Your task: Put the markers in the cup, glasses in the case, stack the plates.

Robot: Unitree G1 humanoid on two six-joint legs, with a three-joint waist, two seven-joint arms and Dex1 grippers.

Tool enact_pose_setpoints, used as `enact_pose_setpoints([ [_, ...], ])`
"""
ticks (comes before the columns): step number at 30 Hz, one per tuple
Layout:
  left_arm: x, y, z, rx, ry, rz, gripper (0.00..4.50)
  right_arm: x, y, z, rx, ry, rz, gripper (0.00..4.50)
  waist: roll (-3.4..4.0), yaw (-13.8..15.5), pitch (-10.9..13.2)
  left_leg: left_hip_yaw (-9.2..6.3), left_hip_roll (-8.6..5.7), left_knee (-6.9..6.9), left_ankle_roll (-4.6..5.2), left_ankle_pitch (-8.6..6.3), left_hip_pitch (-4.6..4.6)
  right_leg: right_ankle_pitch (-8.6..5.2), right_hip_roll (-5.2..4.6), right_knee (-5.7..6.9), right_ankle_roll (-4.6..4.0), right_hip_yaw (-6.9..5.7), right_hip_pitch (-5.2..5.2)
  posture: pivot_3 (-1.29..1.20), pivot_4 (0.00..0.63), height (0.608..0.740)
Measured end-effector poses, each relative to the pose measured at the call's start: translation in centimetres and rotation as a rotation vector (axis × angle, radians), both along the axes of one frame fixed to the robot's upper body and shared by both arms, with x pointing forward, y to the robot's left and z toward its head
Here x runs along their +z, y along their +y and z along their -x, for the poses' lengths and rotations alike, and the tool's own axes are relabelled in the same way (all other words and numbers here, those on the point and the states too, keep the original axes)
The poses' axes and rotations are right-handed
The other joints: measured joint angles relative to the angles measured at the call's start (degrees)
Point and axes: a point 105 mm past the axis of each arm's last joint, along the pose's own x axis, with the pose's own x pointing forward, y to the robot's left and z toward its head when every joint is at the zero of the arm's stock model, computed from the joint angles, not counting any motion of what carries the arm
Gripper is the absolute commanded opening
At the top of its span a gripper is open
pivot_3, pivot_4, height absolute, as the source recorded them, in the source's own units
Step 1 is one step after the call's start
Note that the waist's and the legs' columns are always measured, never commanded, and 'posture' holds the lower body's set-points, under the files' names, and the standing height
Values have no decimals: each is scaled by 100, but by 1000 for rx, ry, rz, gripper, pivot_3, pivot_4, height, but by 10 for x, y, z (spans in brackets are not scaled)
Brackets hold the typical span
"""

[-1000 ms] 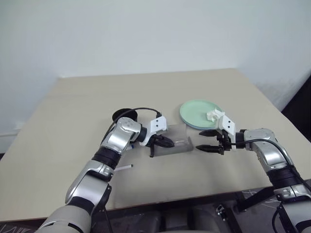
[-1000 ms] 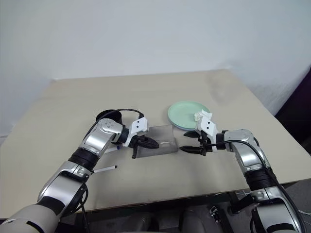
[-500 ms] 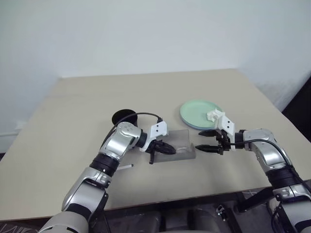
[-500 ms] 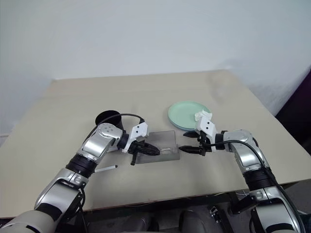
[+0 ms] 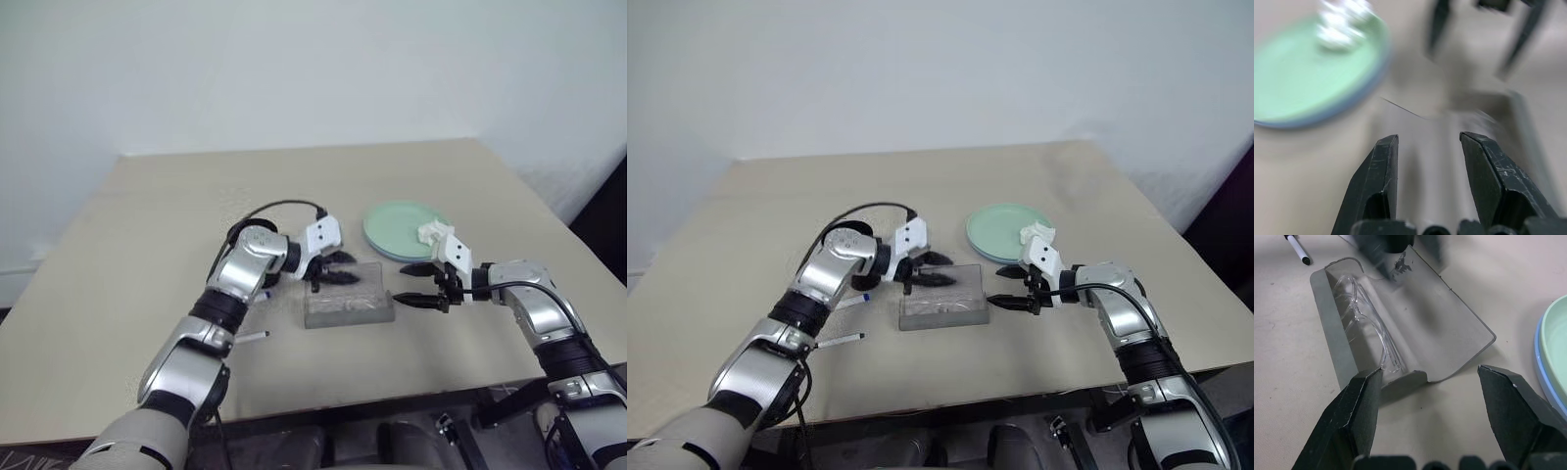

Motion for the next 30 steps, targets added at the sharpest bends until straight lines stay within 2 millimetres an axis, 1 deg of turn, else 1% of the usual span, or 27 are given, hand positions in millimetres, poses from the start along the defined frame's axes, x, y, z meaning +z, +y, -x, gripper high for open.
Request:
enact_pose_setpoints([
  [2, 9, -3, -12, 40, -66, 2, 1087, 0, 0, 0, -2, -2, 0, 3386, 0, 0, 0, 0, 0, 0, 1, 1, 0, 0, 0, 0, 1, 0, 0, 0, 0, 740],
  [5, 10, -4, -25, 87, -164, -49, 18, 0, 1, -1, -3, -6, -2, 3386, 0, 0, 0, 0, -1, 0, 8, 4, 0, 1, 1, 0, 1, 0, 0, 0, 0, 740],
  [10, -9, -2, -36, 106, -274, -214, 18, 0, 1, -1, -4, -8, -4, 3386, -1, 1, -1, 1, -2, 0, 12, 6, -1, 6, 1, 0, 5, 1, 0, 0, 0, 740],
  [13, -21, -6, -35, 46, -347, -316, 18, 0, 2, -1, -8, -11, -6, 3386, -1, 4, -1, 1, -3, 0, 11, 5, -2, 7, 0, -1, 6, 1, 0, 0, 0, 740],
  [18, -35, -11, -36, -23, -430, -442, 18, 0, 2, -2, -10, -14, -8, 3386, -2, 51, -1, 2, -4, 1, 11, 2, -5, 10, -1, -2, 11, 0, -2, 0, 0, 740],
  [21, -40, -11, -33, -57, -409, -473, 18, 0, 2, -2, -17, -17, -7, 3386, -2, 63, -1, 2, -2, 1, 14, 2, -5, 10, -1, -2, 11, -1, -2, 0, 0, 740],
  [26, -31, -12, -24, -112, -279, -398, 18, 0, 2, -2, -21, -18, -7, 3386, -1, 85, -2, 3, -2, 2, 26, -3, -5, 10, -2, -3, 11, -2, -2, 0, 0, 740],
  [30, -28, -12, -19, -135, -201, -361, 18, 0, 2, -3, -26, -24, -7, 3386, -2, 87, -1, 3, -3, 5, 35, -10, -7, 10, -2, -3, 11, -1, -2, 0, 0, 740],
])
